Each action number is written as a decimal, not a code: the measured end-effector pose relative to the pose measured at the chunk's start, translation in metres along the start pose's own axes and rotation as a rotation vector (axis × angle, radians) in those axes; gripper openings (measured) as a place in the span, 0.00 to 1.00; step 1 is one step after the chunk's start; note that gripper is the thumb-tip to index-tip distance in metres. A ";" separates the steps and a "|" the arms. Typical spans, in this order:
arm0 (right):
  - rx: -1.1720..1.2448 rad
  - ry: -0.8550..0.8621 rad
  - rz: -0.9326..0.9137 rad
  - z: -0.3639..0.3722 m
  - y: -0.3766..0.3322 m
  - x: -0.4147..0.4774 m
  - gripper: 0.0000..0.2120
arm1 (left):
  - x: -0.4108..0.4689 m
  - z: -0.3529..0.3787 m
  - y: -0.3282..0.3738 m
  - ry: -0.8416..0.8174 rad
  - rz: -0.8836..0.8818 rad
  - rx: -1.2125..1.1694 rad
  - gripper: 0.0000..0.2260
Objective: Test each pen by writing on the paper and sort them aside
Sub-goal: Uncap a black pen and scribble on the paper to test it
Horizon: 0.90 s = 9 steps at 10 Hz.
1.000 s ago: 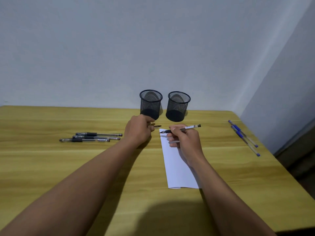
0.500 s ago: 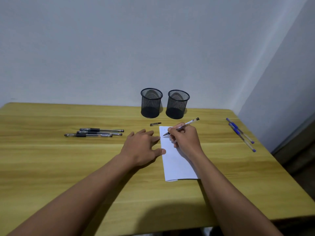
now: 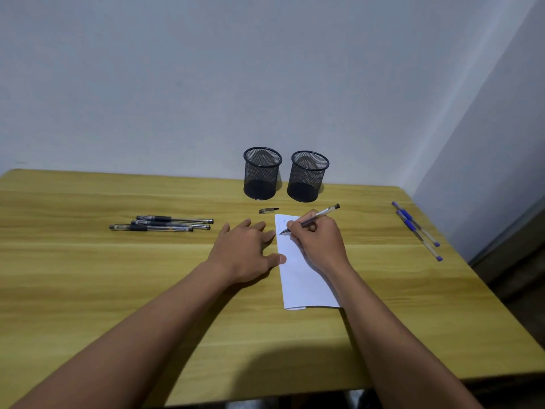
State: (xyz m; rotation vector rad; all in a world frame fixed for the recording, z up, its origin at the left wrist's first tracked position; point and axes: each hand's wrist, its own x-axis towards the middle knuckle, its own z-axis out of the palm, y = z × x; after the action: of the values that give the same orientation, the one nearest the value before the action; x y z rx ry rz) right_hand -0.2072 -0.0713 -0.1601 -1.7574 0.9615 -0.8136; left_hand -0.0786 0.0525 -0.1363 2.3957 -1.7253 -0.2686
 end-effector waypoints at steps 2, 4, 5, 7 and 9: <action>0.000 -0.028 0.036 0.001 0.001 -0.002 0.07 | 0.000 -0.001 0.001 -0.012 -0.010 -0.007 0.32; -0.012 0.010 0.012 -0.001 0.004 -0.001 0.07 | 0.001 0.000 0.001 -0.016 -0.013 -0.008 0.32; -0.020 0.029 0.015 -0.001 0.004 -0.001 0.06 | 0.001 0.000 0.001 -0.019 -0.016 -0.005 0.32; -0.023 0.053 0.027 -0.002 0.002 -0.002 0.11 | 0.000 -0.001 0.002 -0.017 -0.018 -0.006 0.32; -0.022 0.086 0.027 -0.004 -0.002 -0.003 0.13 | -0.001 -0.001 0.003 -0.018 -0.026 -0.013 0.32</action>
State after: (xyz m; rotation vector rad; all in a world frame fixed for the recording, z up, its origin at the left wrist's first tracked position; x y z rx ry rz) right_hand -0.2112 -0.0700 -0.1572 -1.7369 1.0521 -0.8699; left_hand -0.0814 0.0522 -0.1343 2.4156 -1.6954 -0.3050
